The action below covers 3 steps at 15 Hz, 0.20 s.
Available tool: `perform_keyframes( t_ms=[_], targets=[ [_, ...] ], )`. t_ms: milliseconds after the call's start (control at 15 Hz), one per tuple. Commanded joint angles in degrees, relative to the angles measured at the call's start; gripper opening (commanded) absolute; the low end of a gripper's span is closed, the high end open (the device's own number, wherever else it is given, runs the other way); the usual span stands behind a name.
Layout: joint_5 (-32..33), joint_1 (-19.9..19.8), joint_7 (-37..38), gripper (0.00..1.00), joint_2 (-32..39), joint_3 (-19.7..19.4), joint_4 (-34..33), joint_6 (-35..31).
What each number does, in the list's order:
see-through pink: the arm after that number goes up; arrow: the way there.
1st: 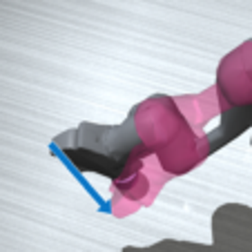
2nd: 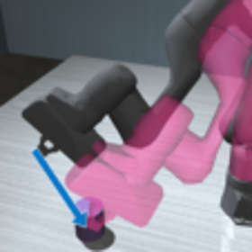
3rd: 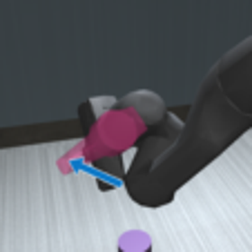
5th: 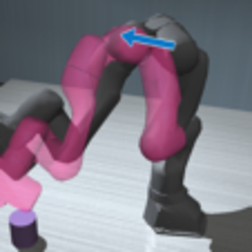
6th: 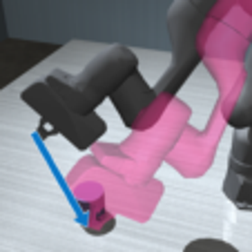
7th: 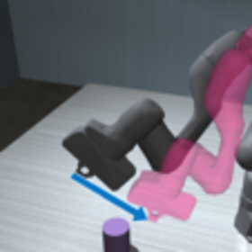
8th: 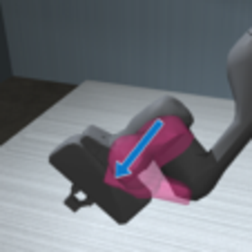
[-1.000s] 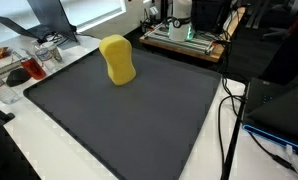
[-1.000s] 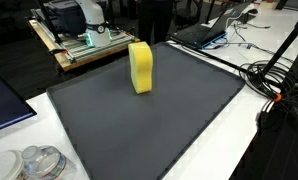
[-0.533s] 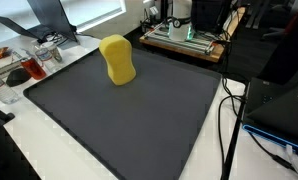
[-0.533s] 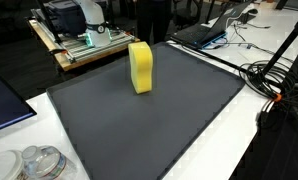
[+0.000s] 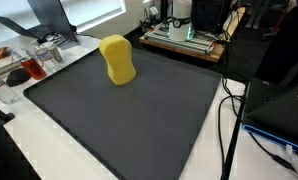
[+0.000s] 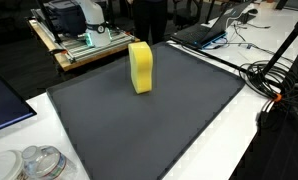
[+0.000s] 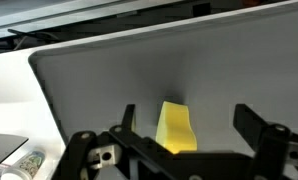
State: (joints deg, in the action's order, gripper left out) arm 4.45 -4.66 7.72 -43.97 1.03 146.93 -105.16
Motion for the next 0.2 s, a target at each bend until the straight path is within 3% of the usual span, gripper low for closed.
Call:
perform_keyframes(
  t_ms=[0,133],
  targets=[
    [0.3,0.2,-0.2,1.0,-0.6,-0.1,-0.1,0.2],
    [0.4,0.2,-0.4,1.0,-1.3,-0.1,0.1,0.2]
  ],
)
